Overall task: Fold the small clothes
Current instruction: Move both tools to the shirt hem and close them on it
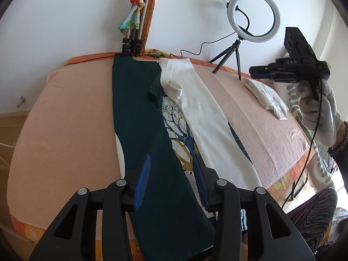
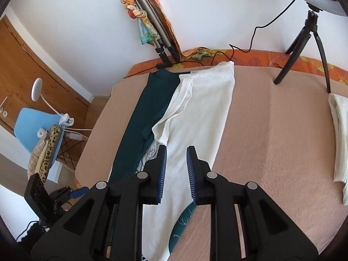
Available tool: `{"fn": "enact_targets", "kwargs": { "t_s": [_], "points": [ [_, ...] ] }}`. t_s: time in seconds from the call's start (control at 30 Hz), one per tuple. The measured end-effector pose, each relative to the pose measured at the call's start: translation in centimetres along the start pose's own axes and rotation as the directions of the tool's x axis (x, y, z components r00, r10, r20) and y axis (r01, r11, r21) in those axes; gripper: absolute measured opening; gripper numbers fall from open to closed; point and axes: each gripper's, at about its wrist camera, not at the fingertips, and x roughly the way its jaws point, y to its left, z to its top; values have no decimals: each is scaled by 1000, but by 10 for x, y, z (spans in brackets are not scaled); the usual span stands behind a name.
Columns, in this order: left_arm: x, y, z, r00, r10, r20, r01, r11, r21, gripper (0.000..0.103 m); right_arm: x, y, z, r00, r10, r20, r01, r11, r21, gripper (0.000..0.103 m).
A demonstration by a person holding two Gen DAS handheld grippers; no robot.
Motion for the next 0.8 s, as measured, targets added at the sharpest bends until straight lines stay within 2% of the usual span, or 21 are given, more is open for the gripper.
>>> {"fn": "enact_targets", "kwargs": {
  "t_s": [0.13,0.2,0.3,0.43,0.63,0.8],
  "points": [
    [0,10,-18,997,-21,-76,21,1000,-9,39,-22,19,-69,998,-51,-29,50,998,-25,24],
    [0,11,-34,994,-7,-106,9,1000,16,39,-22,24,-105,997,-57,-51,55,998,-32,35],
    [1,14,-55,988,5,-156,-3,1000,14,39,-17,29,-151,996,-49,-80,47,998,-30,36],
    [1,21,-76,979,-26,-205,17,999,-43,39,-8,34,-200,992,-41,-116,37,999,-32,36],
    [-14,30,-99,973,-83,-217,51,988,-148,39,0,40,-234,988,-15,-154,14,1000,-10,36],
    [-13,36,-107,963,-135,-232,83,972,-220,39,1,52,-250,983,-11,-184,1,998,-57,36]
  ]
}}
